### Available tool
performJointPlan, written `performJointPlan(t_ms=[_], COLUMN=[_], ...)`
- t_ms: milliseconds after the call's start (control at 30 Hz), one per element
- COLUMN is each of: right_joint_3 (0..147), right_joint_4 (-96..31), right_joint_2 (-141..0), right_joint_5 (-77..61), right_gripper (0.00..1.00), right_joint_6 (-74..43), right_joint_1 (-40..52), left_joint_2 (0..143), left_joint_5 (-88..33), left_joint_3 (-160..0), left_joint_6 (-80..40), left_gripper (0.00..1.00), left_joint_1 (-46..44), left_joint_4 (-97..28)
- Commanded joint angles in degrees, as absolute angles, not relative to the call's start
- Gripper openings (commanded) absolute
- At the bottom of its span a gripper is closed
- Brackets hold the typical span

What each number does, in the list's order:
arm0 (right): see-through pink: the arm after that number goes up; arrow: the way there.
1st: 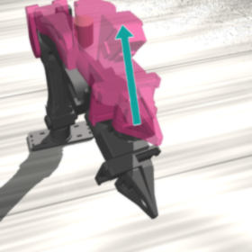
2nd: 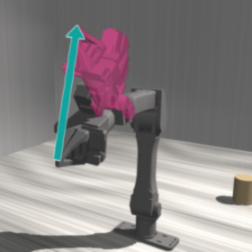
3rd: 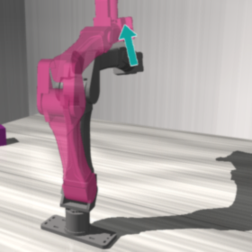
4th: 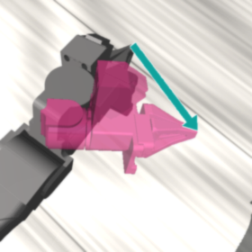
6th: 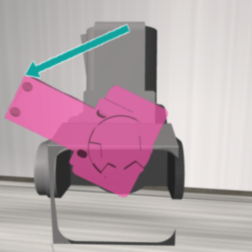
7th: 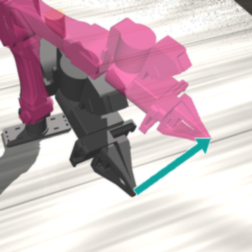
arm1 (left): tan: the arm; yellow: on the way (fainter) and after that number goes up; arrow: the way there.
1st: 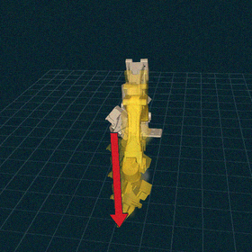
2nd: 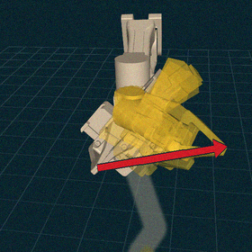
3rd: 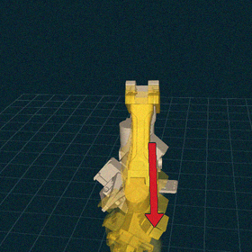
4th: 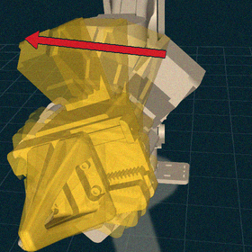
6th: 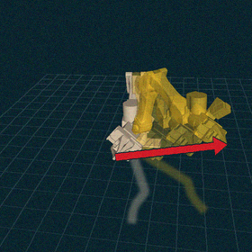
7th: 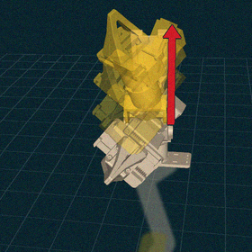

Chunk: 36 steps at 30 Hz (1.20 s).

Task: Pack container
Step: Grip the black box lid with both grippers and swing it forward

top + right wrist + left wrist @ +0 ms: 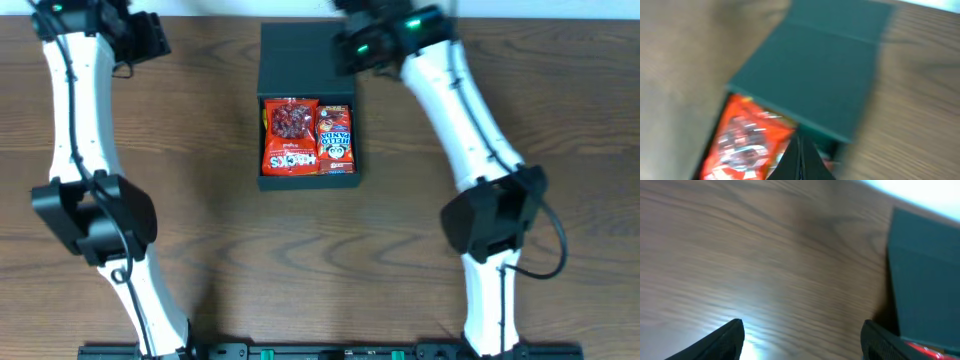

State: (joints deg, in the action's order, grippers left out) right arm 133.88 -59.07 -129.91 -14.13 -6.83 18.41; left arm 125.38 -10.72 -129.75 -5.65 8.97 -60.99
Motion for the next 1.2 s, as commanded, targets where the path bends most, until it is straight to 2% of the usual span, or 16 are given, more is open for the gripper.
performJointPlan(t_ms=[0,200,400,500,633,667,1167], right_joint_3=[131.2,128.7,128.3,128.2,128.2,128.2,128.2], right_joint_4=[-59.1,-58.3,-57.2,-56.5,-56.1,-55.7,-50.3], right_joint_2=[-132.0,-137.1,-143.9,-146.8,-148.4,-148.4,-148.6], right_joint_5=[-16.7,-30.2,-39.2,-43.5,-45.2,-45.2,-48.4], right_gripper=[0.01,0.01,0.01,0.01,0.01,0.01,0.01], right_joint_6=[-11.6,-12.2,-12.2,-12.2,-12.2,-12.2,-12.8], right_joint_1=[13.1,8.6,8.8,8.7,8.7,8.8,9.5], left_joint_2=[131.6,138.9,143.7,145.0,145.4,145.4,147.7], left_joint_5=[-19.5,-30.9,-33.8,-36.3,-36.3,-36.3,-40.1], left_joint_3=[-129.1,-129.1,-129.1,-129.1,-129.1,-129.1,-129.1], left_joint_6=[-4.3,-4.3,-5.6,-6.1,-6.8,-7.4,-13.0], left_gripper=[0.75,0.7,0.65,0.5,0.13,0.06,0.06], left_joint_1=[7.7,5.5,3.2,2.4,1.6,1.5,0.6], left_joint_4=[-60.6,-58.2,-58.1,-58.0,-58.0,-58.0,-53.2])
